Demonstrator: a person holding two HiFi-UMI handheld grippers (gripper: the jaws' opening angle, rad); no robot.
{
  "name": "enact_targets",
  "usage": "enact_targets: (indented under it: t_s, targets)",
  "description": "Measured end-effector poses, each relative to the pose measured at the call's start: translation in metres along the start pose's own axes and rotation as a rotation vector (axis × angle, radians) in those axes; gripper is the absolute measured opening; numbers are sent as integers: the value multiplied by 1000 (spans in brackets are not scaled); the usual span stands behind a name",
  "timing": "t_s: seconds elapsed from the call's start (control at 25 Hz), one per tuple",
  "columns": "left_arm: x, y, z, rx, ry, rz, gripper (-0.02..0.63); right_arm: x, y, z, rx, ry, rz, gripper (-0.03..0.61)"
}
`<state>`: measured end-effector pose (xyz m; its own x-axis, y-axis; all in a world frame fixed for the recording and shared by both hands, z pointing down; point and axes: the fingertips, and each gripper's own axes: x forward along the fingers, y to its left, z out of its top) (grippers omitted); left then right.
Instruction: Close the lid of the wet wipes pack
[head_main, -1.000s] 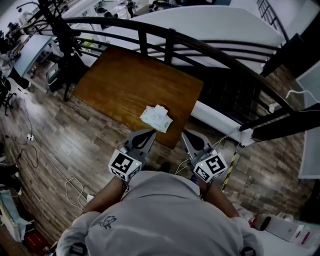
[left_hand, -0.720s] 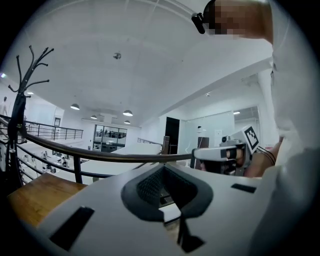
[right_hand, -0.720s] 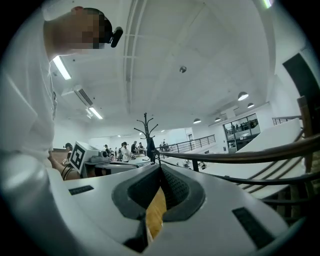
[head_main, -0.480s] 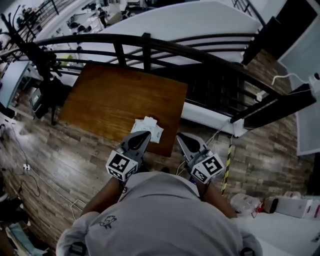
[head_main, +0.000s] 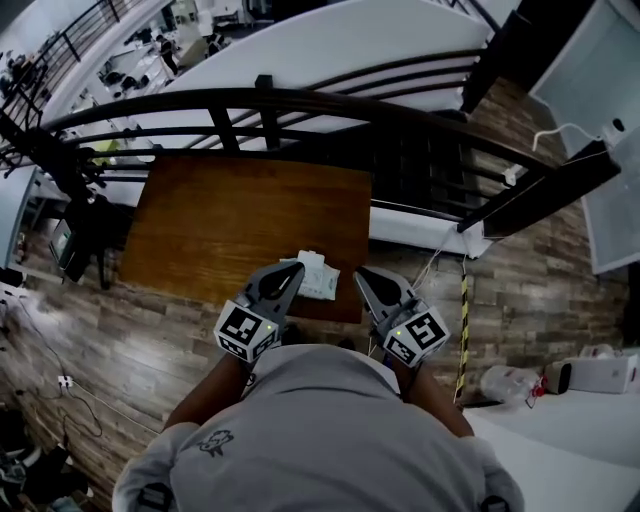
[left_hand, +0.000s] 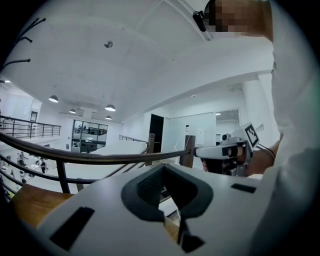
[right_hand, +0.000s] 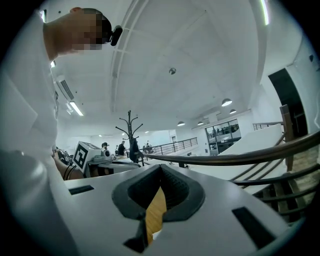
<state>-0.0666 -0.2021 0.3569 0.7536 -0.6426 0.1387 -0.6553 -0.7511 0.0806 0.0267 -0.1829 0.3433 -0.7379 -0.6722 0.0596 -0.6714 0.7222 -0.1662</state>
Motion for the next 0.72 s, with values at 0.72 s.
enact_targets:
  t_s: [0.72]
  targets:
    - [-29, 62, -28, 22, 54, -139, 9, 47, 14, -36, 32, 28, -158, 32]
